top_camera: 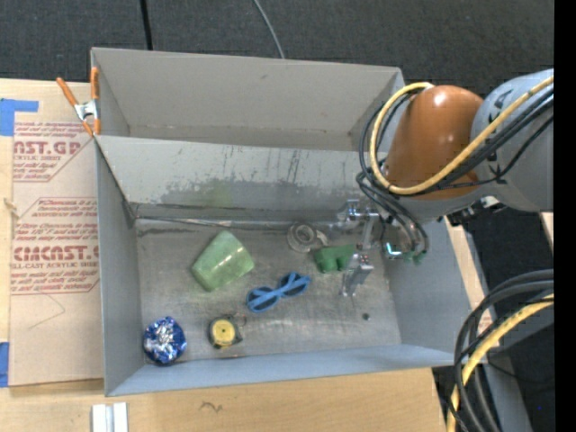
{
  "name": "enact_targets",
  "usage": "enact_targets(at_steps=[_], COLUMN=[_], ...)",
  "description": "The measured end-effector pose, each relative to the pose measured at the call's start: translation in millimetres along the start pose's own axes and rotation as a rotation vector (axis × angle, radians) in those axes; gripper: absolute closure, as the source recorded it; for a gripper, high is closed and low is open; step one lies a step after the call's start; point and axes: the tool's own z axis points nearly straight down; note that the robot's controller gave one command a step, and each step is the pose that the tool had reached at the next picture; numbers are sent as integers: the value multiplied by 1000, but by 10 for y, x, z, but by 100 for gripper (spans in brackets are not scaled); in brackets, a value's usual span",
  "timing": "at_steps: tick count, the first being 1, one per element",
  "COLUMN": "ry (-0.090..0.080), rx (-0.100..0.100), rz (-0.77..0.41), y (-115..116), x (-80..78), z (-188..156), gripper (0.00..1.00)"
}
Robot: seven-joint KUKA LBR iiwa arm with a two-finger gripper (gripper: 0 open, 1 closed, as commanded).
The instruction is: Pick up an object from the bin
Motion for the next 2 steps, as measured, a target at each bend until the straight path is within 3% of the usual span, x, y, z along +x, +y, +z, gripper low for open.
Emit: enact_targets(at_steps=[1, 2], ry=[-14, -41], rx=[0, 4], rz=[16, 202], y=[61, 326], x=[-123, 59], z=[808, 833], gripper=[0, 0])
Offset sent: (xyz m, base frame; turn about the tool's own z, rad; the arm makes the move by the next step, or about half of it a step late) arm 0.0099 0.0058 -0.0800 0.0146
